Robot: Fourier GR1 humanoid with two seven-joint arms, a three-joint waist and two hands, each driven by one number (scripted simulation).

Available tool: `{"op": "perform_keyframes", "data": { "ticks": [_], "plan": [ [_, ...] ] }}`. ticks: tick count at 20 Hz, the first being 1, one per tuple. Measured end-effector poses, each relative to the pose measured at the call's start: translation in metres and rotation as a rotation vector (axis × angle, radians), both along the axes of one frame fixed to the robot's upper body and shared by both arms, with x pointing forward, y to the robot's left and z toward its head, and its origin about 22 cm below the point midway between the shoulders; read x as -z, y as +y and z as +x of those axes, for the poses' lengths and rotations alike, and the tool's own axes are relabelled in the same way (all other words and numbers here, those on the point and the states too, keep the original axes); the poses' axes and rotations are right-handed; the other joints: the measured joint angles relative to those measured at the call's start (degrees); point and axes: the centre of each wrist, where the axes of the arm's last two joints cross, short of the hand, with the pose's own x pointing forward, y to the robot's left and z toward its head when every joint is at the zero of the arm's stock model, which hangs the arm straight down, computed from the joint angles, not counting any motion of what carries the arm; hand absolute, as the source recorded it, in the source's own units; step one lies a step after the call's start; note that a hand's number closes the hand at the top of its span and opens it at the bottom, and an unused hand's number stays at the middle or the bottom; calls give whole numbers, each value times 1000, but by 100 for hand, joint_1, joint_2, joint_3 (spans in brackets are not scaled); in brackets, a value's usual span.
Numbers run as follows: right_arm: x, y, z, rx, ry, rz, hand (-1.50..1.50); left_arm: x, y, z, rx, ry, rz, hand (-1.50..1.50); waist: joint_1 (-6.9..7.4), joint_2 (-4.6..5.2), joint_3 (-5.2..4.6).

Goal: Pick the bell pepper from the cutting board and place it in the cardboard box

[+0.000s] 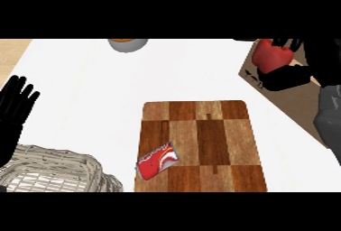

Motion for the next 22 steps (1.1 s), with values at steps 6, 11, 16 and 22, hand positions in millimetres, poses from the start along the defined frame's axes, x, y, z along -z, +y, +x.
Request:
{"op": "perform_keyframes", "data": {
  "ticks": [6,11,16,22],
  "plan": [
    [-13,-36,11,85,-6,-6,150,-1,-3,4,23,-9,4,0,76,31,4],
    [-6,-70,23,103,4,-20,150,-1,-5,6,31,-9,4,0,119,46,11],
    [11,-101,35,100,-1,-24,150,-3,-7,8,41,-14,4,0,172,63,-6],
    [45,-129,53,99,28,0,150,-4,-10,11,50,-19,5,0,230,79,-11]
  ]
}}
